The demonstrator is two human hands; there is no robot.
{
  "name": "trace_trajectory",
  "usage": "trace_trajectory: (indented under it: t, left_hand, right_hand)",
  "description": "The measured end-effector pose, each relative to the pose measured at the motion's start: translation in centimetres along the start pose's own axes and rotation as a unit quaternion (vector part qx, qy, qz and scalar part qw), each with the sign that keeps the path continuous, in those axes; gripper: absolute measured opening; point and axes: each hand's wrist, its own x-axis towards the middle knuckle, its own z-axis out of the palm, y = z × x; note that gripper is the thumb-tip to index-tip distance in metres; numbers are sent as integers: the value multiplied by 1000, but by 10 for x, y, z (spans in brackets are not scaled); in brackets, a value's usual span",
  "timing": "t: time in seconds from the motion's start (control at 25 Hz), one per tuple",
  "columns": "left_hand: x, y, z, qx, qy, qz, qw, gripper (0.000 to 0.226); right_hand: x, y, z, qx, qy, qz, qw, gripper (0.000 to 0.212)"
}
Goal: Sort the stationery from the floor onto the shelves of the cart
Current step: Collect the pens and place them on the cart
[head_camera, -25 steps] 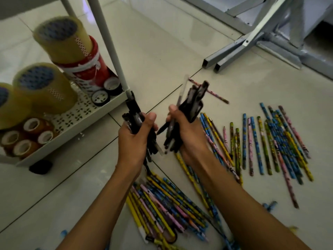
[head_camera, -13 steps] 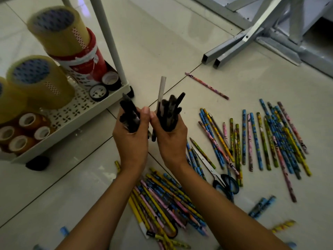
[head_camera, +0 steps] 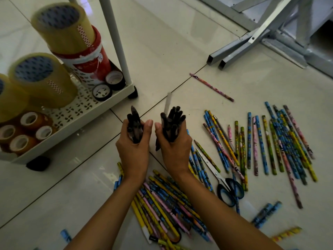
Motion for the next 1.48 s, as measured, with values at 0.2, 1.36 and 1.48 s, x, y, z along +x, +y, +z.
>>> trace_trajectory:
  t: [0.2,1.36,1.48]
  left_hand:
    - [-6,-9,0,37,-21,11,999,30]
    - [-7,10,9,-11,-47,-69,996,25]
    - [-7,11,4,-4,-21,-69,997,25]
  right_hand:
    - [-7,15,-6,-79,-37,-39,995,41]
    - [51,-34,-94,9,-22,186,982,12]
    - [19,-35,-46,61,-37,147,987,19]
